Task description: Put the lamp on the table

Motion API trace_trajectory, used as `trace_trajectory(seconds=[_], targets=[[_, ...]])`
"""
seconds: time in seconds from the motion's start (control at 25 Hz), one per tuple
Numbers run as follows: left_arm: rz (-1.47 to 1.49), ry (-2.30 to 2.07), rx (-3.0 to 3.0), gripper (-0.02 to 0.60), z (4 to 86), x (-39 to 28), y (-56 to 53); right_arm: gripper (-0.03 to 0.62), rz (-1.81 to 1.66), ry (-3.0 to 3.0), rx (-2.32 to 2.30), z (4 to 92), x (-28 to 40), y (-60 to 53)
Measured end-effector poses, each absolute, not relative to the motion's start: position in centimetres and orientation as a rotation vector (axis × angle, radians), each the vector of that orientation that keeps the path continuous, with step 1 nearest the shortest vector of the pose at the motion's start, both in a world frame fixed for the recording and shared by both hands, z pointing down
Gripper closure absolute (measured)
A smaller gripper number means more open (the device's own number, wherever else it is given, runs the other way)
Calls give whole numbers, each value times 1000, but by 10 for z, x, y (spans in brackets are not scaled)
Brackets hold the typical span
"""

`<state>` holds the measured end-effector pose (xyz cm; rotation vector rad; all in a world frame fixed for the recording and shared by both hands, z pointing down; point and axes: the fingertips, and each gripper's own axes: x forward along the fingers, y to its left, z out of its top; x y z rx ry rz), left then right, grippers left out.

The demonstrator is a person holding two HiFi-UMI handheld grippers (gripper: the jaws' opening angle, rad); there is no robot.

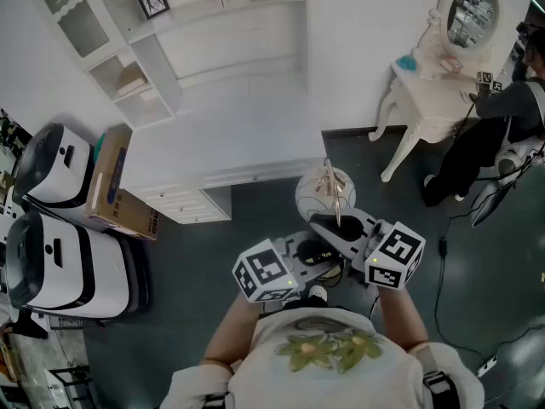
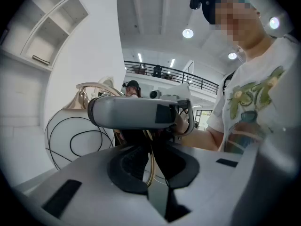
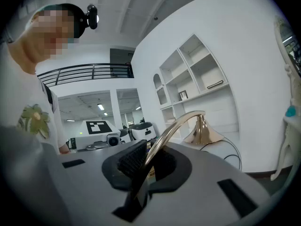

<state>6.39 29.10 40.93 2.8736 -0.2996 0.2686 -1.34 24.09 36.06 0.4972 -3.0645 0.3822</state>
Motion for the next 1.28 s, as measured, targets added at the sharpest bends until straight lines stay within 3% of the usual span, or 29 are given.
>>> trace_trajectory(seconds=[1.28], targets=[[250, -369, 2819, 522, 419, 126, 275, 545, 456, -3087, 473, 372, 47, 224]])
